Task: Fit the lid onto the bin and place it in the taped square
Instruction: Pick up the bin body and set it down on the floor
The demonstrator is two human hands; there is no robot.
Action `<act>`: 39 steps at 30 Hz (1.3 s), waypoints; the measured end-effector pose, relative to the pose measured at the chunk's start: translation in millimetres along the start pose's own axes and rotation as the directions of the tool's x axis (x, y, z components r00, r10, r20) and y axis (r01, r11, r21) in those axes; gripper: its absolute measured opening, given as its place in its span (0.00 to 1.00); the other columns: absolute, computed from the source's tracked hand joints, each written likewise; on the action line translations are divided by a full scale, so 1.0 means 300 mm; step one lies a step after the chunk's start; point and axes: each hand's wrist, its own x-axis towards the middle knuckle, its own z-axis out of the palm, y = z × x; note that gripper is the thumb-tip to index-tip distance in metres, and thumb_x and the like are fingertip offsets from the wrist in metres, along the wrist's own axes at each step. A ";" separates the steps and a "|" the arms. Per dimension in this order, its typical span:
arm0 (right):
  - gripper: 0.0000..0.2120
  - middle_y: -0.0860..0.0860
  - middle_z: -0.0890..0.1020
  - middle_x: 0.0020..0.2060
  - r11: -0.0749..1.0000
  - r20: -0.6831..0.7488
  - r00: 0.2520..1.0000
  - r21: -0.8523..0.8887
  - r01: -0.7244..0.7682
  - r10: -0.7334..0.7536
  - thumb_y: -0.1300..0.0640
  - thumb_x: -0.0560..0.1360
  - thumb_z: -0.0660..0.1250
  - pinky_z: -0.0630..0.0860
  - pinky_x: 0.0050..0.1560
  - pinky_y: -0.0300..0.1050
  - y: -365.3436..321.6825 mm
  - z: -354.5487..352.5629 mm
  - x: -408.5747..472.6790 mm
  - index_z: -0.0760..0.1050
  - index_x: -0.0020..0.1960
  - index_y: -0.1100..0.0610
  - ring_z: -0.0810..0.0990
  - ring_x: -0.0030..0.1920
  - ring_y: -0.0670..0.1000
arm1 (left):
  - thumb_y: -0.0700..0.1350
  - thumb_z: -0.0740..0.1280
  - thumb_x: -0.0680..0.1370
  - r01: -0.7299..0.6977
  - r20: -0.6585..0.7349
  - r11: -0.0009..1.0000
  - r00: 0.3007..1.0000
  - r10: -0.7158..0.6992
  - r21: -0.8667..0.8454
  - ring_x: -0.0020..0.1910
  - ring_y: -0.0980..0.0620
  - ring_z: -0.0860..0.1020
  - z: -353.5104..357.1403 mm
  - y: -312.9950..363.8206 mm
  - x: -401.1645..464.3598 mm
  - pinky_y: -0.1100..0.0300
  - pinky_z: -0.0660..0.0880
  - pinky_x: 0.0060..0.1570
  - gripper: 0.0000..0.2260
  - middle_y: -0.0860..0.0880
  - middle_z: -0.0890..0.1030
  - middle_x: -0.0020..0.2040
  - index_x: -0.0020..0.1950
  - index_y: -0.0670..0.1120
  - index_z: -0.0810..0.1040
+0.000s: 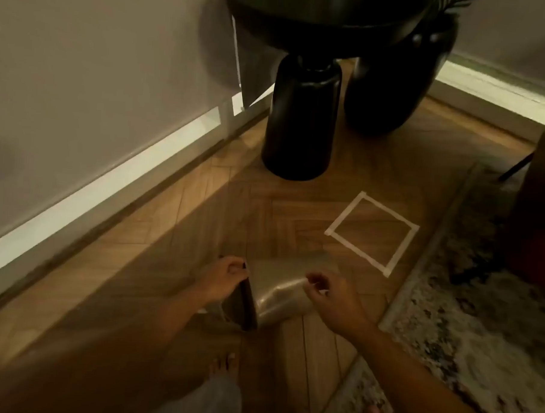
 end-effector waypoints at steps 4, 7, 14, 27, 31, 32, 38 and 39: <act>0.10 0.42 0.84 0.54 1.000 0.083 0.996 -0.010 -0.020 0.020 0.52 0.83 0.70 0.78 0.52 0.33 0.078 0.163 0.085 0.82 0.63 0.50 0.83 0.55 0.42 | 0.43 0.68 0.80 0.118 0.018 0.989 0.993 -0.117 -0.088 0.37 0.53 0.77 0.071 -0.027 0.120 0.65 0.76 0.40 0.04 0.45 0.81 0.43 0.53 0.48 0.74; 0.07 0.40 0.86 0.51 1.000 0.116 0.993 0.008 -0.022 0.020 0.54 0.82 0.71 0.76 0.49 0.27 0.137 0.268 0.130 0.85 0.58 0.48 0.84 0.52 0.38 | 0.43 0.69 0.79 0.198 0.079 0.962 0.979 -0.186 -0.190 0.42 0.45 0.82 0.112 -0.093 0.196 0.49 0.80 0.45 0.10 0.38 0.83 0.52 0.60 0.48 0.75; 0.09 0.44 0.88 0.52 0.999 0.105 0.994 -0.050 -0.021 0.026 0.51 0.81 0.71 0.80 0.51 0.33 0.220 0.425 0.160 0.86 0.59 0.50 0.86 0.51 0.43 | 0.40 0.61 0.84 0.278 0.191 0.884 0.957 -0.219 -0.377 0.49 0.42 0.84 0.159 -0.156 0.306 0.49 0.82 0.46 0.05 0.44 0.82 0.53 0.56 0.49 0.75; 0.11 0.44 0.78 0.36 0.974 -0.022 0.999 -0.226 -0.029 0.025 0.47 0.79 0.73 0.61 0.30 0.33 0.170 0.363 0.116 0.76 0.43 0.50 0.75 0.36 0.44 | 0.43 0.62 0.84 0.201 0.232 0.893 0.966 -0.112 -0.403 0.48 0.42 0.85 0.221 0.000 0.242 0.54 0.84 0.46 0.14 0.40 0.81 0.56 0.69 0.43 0.72; 0.10 0.44 0.77 0.35 0.971 -0.046 0.999 -0.237 -0.038 0.028 0.51 0.82 0.70 0.63 0.30 0.33 0.153 0.267 0.125 0.73 0.44 0.49 0.76 0.34 0.45 | 0.44 0.64 0.82 0.053 0.147 0.971 0.989 -0.018 -0.233 0.51 0.46 0.84 0.223 0.050 0.223 0.54 0.81 0.50 0.15 0.43 0.82 0.56 0.69 0.44 0.74; 0.09 0.43 0.77 0.36 0.975 -0.044 0.999 -0.217 -0.037 0.028 0.52 0.82 0.70 0.64 0.31 0.33 0.150 0.238 0.130 0.73 0.45 0.49 0.77 0.34 0.43 | 0.45 0.65 0.82 -0.011 0.107 0.989 0.994 0.027 -0.145 0.54 0.49 0.82 0.216 0.055 0.215 0.54 0.79 0.55 0.15 0.46 0.82 0.57 0.69 0.46 0.75; 0.07 0.48 0.82 0.41 0.996 -0.094 0.993 -0.035 -0.081 0.077 0.52 0.84 0.66 0.72 0.37 0.35 0.118 0.102 0.154 0.74 0.48 0.50 0.82 0.40 0.45 | 0.45 0.68 0.80 -0.084 -0.146 0.996 0.985 0.086 0.023 0.65 0.46 0.76 0.153 0.044 0.197 0.56 0.72 0.62 0.23 0.45 0.76 0.68 0.74 0.45 0.69; 0.07 0.49 0.82 0.41 0.996 -0.120 0.989 0.026 -0.089 0.091 0.53 0.85 0.66 0.73 0.37 0.36 0.114 0.087 0.153 0.75 0.47 0.51 0.82 0.40 0.47 | 0.44 0.68 0.80 -0.056 -0.145 0.998 0.988 0.056 0.002 0.65 0.44 0.76 0.147 0.039 0.191 0.54 0.74 0.62 0.23 0.44 0.76 0.68 0.74 0.44 0.68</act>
